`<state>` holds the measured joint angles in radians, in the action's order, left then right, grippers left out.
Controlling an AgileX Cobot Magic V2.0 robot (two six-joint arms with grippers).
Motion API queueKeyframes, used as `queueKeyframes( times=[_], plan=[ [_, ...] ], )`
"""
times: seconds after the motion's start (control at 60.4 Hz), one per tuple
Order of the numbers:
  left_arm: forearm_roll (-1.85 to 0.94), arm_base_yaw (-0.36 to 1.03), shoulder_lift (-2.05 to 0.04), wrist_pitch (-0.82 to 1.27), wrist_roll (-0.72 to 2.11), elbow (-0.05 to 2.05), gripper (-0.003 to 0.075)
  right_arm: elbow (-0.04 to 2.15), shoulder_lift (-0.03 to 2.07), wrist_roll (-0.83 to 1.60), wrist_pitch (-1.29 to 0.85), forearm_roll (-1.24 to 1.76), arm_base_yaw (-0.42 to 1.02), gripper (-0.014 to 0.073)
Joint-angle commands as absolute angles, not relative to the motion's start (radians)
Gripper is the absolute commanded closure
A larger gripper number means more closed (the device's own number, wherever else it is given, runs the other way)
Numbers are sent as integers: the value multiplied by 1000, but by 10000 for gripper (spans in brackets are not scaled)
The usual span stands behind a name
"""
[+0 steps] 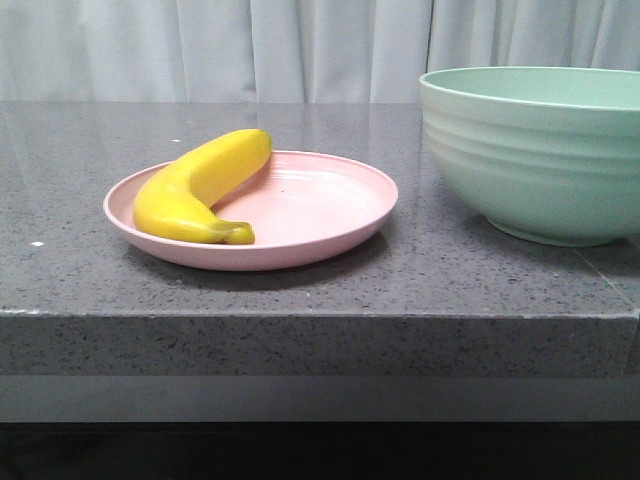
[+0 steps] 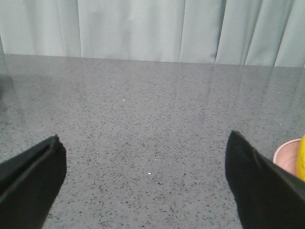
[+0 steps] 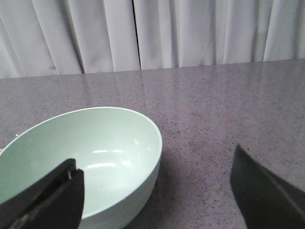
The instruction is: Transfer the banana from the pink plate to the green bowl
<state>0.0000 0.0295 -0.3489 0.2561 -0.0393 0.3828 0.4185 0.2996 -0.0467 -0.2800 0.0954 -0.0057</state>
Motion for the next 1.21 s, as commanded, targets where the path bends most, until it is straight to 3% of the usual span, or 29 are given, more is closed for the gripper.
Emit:
queueKeyframes(
  times=[0.0,0.414,0.761,1.191],
  plan=[
    [-22,38,-385,210,-8,445,49,451,314,-39,-201,88,-8,-55],
    [-137,325,-849,683,35,882,49,451,314,-39,-201,88,-8,-55],
    [-161,551,-1215,692,-50,1061,49,451,314,-39,-201,88,-8,-55],
    [-159,586,-1490,665,-65,1153,50,451,314,-39,-201,88,-8,-55]
  ],
)
